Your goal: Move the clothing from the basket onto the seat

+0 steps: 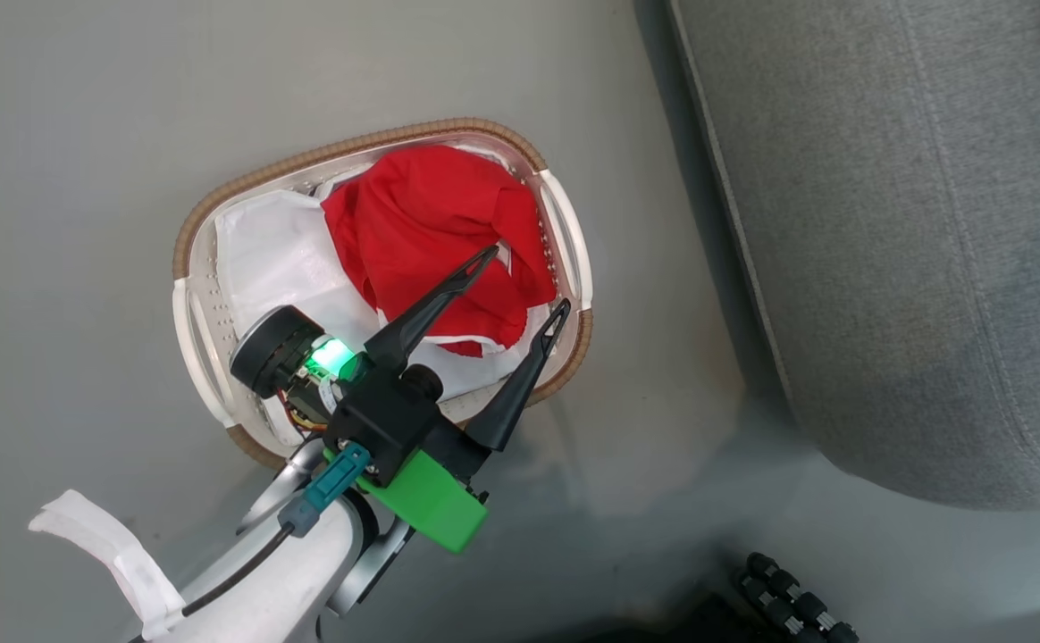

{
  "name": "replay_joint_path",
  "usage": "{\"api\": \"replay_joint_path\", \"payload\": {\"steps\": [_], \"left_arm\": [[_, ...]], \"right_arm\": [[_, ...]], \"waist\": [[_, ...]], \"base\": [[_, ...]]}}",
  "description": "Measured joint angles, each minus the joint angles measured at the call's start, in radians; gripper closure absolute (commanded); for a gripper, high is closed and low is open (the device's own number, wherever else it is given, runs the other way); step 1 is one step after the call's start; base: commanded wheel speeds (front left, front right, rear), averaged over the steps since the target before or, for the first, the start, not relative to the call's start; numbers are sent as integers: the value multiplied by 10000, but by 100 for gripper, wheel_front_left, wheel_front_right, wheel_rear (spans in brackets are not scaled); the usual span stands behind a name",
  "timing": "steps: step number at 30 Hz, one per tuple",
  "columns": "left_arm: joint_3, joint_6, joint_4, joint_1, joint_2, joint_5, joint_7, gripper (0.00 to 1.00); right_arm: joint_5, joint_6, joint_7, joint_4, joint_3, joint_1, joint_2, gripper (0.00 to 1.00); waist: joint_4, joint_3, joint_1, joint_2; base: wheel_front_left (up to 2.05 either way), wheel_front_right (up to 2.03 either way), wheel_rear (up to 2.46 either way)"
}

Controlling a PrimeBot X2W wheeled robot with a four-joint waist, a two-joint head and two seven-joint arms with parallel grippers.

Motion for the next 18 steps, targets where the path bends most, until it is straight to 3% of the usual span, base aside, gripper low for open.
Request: {"api": "replay_joint_path", "payload": {"steps": [4, 5, 6, 7, 8, 9, 18], "left_arm": [[8, 6, 65, -16, 48, -8, -2, 0], [10, 27, 94, -18, 58, -19, -4, 0], [15, 36, 121, -20, 63, -33, -8, 0], [19, 40, 127, -20, 69, -33, -25, 0], [23, 50, 132, -21, 73, -48, -61, 0], [33, 71, 151, -21, 77, -71, -65, 0], [136, 167, 414, 9, 42, -314, -347, 0]], "right_arm": [[-393, 0, -238, 541, -117, 100, 362, 100], [-491, 0, -291, 673, -109, 130, 470, 89], [-541, 0, -320, 825, -81, 155, 575, 70], [-566, 0, -345, 915, -42, 177, 650, 59], [-577, 0, -380, 984, -10, 211, 719, 7], [-591, 0, -420, 1037, 33, 234, 759, 0], [-347, 0, -510, 382, 905, 821, 1051, 0]], "waist": [[95, 212, 0, 0], [93, 227, 0, 0], [87, 215, 0, 0], [77, 196, 0, 0], [57, 163, 0, 0], [32, 122, 0, 0], [-161, -388, -1, 0]], "base": [[0, 0, 0], [0, 0, 0], [0, 0, 0], [0, 0, 0], [0, 0, 0], [0, 0, 0], [0, 0, 0]]}}
